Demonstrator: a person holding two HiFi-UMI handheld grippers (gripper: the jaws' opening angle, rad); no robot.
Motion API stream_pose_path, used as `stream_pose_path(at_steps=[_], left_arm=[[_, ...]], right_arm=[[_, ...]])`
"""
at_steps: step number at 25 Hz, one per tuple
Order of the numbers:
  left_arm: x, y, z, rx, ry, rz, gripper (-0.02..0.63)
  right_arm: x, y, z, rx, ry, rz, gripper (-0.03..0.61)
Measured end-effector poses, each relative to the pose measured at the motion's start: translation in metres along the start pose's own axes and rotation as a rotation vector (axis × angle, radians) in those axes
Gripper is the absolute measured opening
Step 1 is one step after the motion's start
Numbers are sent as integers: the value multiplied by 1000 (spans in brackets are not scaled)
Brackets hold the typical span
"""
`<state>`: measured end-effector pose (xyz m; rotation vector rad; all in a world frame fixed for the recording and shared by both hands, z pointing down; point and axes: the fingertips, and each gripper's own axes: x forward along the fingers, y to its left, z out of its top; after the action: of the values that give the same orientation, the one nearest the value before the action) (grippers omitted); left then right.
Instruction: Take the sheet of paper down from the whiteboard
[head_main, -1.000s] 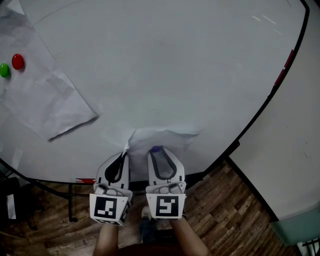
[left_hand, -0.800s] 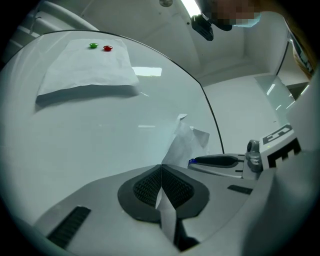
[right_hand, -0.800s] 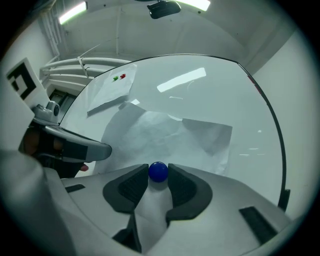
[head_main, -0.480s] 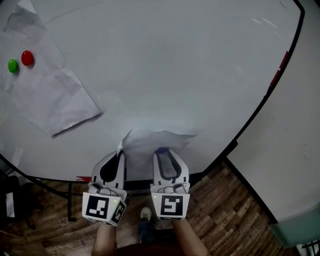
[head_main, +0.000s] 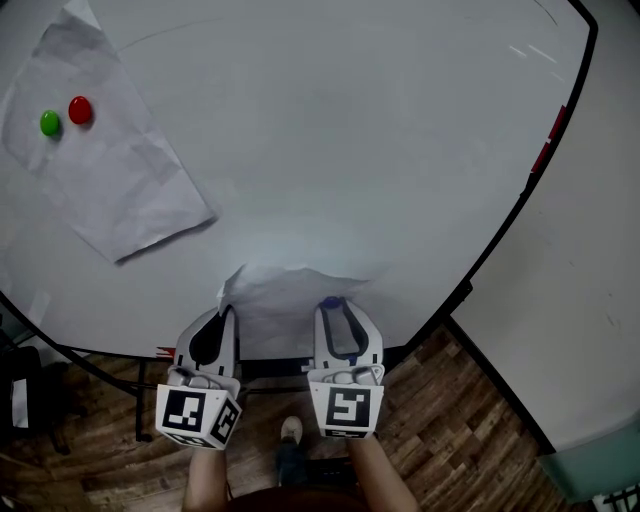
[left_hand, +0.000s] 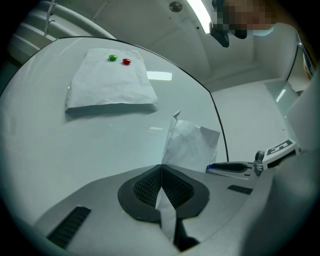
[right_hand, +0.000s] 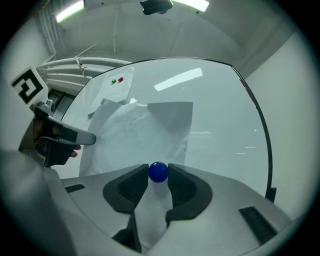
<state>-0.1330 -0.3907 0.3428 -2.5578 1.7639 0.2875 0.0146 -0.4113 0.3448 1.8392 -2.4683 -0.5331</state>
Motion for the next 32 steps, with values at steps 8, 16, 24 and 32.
stream_pose_path(at_steps=[8, 16, 24, 32], left_arm=[[-32, 24, -1, -8, 13, 85, 23], [-67, 54, 3, -28, 4, 168, 23], [-86, 71, 7, -34, 5, 192, 23], [-88, 75, 4, -42, 17, 196, 23]], right_arm=[[-14, 3, -1, -1, 32, 20, 135], [-25, 11, -3, 8, 37, 35, 135], [-28, 17, 3, 30, 26, 49, 135], [-30, 15, 5, 17, 31, 39, 135]])
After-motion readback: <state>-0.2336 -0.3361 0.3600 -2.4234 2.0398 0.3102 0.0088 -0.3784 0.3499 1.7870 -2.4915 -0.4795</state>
